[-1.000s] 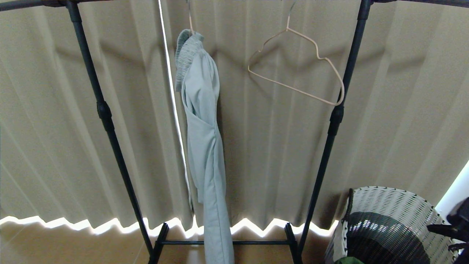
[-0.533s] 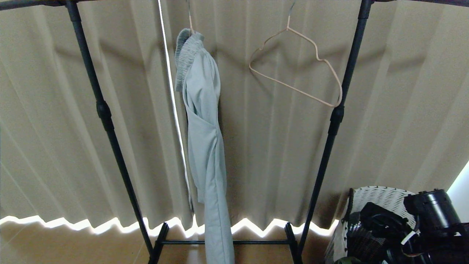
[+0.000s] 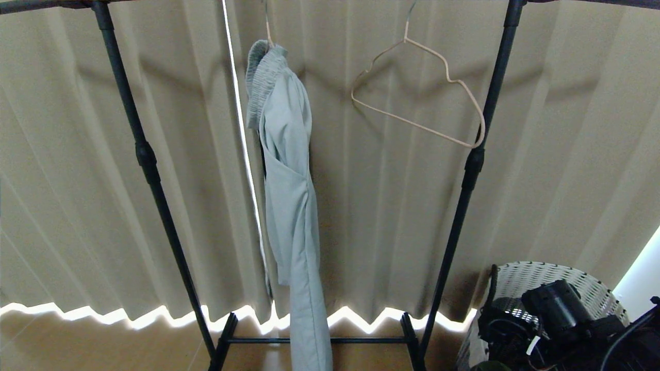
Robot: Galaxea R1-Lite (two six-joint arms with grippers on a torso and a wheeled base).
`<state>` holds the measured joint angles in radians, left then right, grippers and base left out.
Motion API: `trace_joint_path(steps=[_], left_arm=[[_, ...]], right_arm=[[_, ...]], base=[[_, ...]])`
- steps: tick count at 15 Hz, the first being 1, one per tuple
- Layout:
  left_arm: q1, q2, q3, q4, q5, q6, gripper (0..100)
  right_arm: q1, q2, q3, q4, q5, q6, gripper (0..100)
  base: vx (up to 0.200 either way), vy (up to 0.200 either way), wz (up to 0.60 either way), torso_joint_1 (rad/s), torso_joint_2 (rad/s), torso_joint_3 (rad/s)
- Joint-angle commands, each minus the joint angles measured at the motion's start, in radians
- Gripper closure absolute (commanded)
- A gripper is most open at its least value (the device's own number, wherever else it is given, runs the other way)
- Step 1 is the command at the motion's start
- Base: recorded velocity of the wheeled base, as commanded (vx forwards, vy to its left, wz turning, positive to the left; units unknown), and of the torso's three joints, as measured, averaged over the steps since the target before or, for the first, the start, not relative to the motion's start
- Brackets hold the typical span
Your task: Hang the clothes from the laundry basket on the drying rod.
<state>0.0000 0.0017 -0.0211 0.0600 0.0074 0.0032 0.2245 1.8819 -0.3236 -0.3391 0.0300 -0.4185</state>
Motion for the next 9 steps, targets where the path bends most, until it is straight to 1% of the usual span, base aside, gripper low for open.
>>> trace_joint_path(steps=[1, 2, 9], left_arm=[[0.0, 0.0, 0.0, 0.0, 0.0, 0.0, 0], [0.0, 0.0, 0.0, 0.0, 0.0, 0.0, 0], [0.0, 0.0, 0.0, 0.0, 0.0, 0.0, 0]], right_arm=[[0.003, 0.045, -0.002, -0.011, 0.001, 0.0, 0], [0.001, 0.072, -0.002, -0.046, 0.001, 0.001, 0], [-0.007, 0.128, -0.029, -0.054, 0.001, 0.003, 0]], base=[[0.0, 0.0, 0.0, 0.0, 0.0, 0.0], [0.0, 0.0, 0.0, 0.0, 0.0, 0.0], [0.0, 0.0, 0.0, 0.0, 0.0, 0.0]])
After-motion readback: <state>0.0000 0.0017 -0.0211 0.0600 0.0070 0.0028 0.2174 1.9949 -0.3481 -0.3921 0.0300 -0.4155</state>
